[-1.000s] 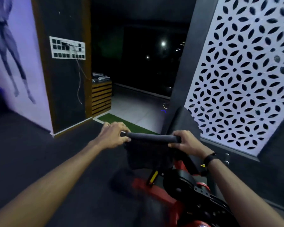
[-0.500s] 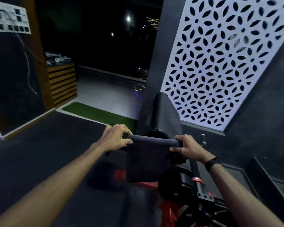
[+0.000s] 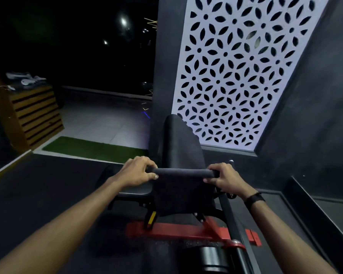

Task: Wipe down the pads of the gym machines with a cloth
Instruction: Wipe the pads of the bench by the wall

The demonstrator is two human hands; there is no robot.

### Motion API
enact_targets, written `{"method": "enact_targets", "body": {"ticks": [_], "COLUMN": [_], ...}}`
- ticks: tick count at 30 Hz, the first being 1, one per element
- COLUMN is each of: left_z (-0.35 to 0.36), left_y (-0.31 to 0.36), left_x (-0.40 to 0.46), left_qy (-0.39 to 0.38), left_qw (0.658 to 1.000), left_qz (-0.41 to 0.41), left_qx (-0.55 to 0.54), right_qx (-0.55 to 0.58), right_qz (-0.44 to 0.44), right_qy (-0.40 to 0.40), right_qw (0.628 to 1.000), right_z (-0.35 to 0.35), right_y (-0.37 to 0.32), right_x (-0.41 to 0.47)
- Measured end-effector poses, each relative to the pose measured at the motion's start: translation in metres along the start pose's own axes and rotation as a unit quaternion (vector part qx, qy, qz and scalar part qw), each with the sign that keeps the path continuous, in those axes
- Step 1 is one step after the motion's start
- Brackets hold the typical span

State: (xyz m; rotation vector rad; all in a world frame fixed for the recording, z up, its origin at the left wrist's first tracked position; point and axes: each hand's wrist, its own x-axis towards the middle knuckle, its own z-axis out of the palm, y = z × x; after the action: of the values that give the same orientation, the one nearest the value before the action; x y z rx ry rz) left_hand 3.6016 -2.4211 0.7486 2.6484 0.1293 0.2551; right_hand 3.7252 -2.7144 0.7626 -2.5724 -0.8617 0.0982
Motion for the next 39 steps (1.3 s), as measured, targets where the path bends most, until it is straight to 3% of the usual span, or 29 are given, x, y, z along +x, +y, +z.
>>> {"method": "enact_targets", "body": {"ticks": [5, 12, 16, 20, 28, 39], "left_z": [-0.004, 0.001, 0.038, 0.066, 0.078, 0.067], "left_y": [-0.02, -0.046, -0.059, -0.078, -0.103, -0.127], "left_x": [0.042, 0.126, 0.15, 0.147, 0.175, 0.213], "left_qy": [-0.045, 0.07, -0.019, -0.042, 0.031, 0.044], "left_qw": [0.995, 0.984, 0.98, 0.982, 0.973, 0.973], "left_qz": [-0.006, -0.061, -0.121, -0.111, -0.099, -0.073], "left_qx": [-0.088, -0.152, -0.156, -0.144, -0.204, -0.212], "right_qx": [0.032, -0.053, -0.123, -0.1, -0.223, -0.249], "right_qz": [0.005, 0.057, 0.138, 0.148, 0.19, 0.193], "right_qy": [-0.045, 0.057, 0.07, -0.024, -0.008, -0.008], "right_qw": [0.998, 0.995, 0.98, 0.984, 0.956, 0.949], "right_z": [-0.004, -0.013, 0.052, 0.129, 0.157, 0.154], "right_y": [0.009, -0.021, -0.039, -0.071, -0.108, -0.085], "right_x": [0.039, 0.131, 0.148, 0.128, 0.139, 0.23]}}
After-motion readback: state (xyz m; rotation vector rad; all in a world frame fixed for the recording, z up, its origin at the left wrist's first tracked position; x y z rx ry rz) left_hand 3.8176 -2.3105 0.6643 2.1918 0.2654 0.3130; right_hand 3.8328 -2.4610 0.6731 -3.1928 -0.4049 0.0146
